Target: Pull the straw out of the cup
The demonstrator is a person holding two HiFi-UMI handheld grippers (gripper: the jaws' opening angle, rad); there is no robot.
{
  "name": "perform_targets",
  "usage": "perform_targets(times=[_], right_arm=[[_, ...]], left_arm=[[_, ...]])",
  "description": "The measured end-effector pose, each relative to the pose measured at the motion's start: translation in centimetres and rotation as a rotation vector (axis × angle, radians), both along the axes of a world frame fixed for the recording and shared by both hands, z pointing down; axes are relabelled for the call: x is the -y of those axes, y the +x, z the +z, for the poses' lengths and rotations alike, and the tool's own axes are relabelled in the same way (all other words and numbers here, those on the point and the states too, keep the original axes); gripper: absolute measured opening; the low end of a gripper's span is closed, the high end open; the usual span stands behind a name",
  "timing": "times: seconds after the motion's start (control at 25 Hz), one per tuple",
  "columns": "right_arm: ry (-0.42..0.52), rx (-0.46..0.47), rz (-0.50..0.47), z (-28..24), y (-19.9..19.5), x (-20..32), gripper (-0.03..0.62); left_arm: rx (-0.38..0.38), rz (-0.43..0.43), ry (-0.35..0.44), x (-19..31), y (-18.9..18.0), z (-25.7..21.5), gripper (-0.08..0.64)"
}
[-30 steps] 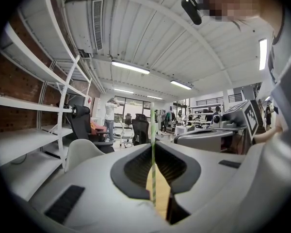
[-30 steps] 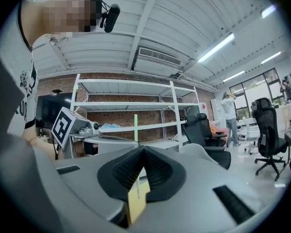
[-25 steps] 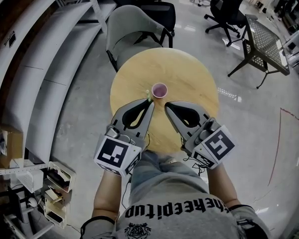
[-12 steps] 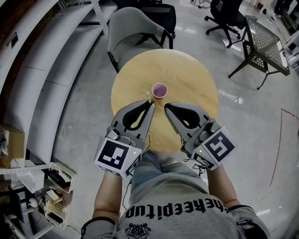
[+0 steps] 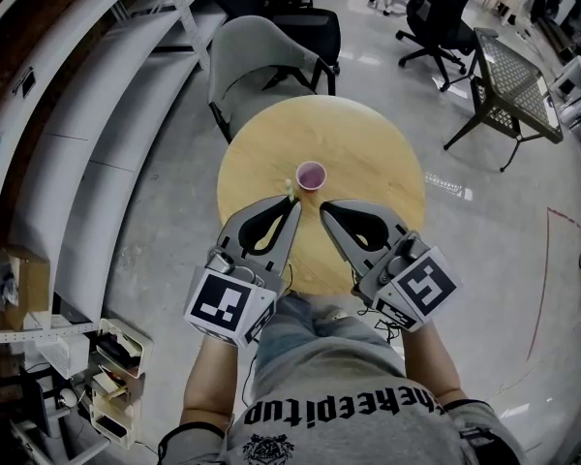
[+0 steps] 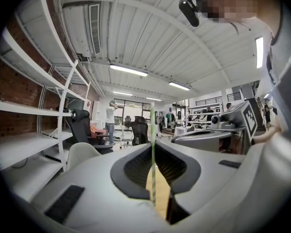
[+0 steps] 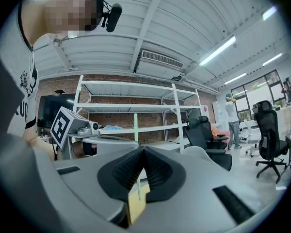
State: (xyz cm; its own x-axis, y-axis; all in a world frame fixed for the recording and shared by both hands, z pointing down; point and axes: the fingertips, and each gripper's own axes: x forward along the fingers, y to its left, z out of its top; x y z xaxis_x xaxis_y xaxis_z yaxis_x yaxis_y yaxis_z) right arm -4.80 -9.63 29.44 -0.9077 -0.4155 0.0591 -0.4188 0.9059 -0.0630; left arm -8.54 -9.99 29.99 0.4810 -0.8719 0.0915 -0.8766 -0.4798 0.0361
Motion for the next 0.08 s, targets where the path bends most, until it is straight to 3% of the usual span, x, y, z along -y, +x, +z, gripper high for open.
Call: perform_targets(times=[0.08], right_arm=[[0.0,0.0,0.003,0.01,0.0,-0.07,0.011]], left_arm=[[0.002,0.0,-0.004,-0.07,-0.06,0.07,0.061]])
